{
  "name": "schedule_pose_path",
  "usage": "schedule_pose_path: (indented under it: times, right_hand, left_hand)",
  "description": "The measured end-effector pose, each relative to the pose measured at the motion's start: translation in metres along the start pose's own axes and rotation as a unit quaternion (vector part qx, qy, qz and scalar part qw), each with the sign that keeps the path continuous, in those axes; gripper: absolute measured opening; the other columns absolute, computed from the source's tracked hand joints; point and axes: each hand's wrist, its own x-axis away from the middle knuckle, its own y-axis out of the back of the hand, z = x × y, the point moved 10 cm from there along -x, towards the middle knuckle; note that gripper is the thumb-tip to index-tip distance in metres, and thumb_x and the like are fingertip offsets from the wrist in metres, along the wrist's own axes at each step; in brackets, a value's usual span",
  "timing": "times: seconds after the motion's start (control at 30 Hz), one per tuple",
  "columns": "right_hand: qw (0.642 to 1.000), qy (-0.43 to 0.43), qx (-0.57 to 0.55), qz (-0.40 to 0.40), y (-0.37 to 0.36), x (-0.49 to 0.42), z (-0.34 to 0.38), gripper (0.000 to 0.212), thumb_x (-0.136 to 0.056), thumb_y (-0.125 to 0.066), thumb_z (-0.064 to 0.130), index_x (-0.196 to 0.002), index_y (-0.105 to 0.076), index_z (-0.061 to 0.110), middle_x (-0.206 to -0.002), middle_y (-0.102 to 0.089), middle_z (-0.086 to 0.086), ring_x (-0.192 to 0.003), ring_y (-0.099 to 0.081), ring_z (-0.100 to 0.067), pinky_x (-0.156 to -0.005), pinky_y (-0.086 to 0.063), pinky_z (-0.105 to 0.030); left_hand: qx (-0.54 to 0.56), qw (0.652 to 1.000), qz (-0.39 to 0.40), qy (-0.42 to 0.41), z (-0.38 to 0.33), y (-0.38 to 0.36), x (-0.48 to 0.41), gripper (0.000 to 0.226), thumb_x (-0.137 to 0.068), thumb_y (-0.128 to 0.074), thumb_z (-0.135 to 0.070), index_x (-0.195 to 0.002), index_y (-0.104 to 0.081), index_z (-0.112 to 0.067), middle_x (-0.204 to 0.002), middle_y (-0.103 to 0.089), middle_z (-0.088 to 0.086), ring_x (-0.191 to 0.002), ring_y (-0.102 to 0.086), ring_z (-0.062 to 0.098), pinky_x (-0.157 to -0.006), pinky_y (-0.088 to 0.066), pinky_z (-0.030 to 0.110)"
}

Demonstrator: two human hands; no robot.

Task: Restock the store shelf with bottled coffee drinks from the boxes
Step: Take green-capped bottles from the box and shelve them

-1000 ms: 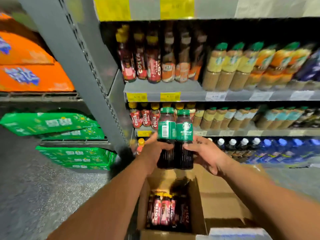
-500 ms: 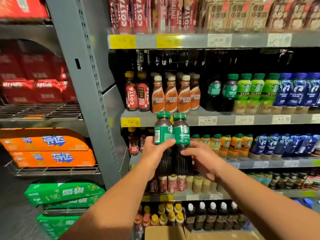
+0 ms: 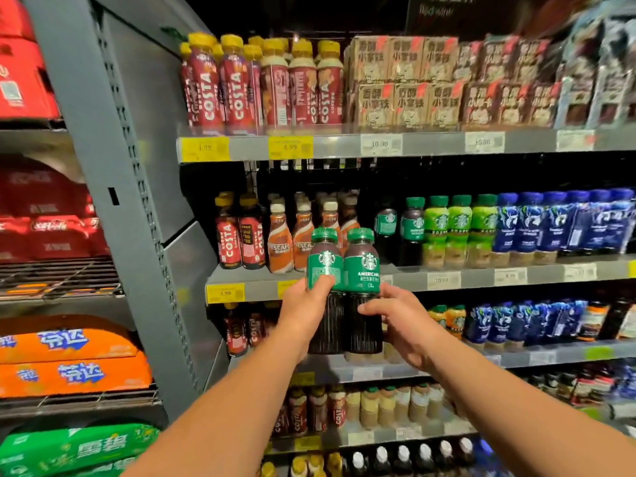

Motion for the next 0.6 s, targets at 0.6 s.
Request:
schedule_pose_path:
  times: [0.6]
  right_hand:
    - [0.995,0.058,0.065,-0.041,0.116,-0.119,0.038,0.046,-0.07,-0.077,0.002,-0.112,-0.061,0.015,-0.107,-0.069,-0.003,-0.098,-0.066,-0.023,-0.089,-0.053,-0.044]
  left_hand:
    - [-0.025,0.992,-0.064,-0.11,-0.031,-0.106,-0.092,0.041,-0.073,-0.08,-0.025,-0.104,-0.055,-0.027,-0.091,-0.066,-0.015,-0.073,-0.061,-0.012,-0.055,-0.043,0.001]
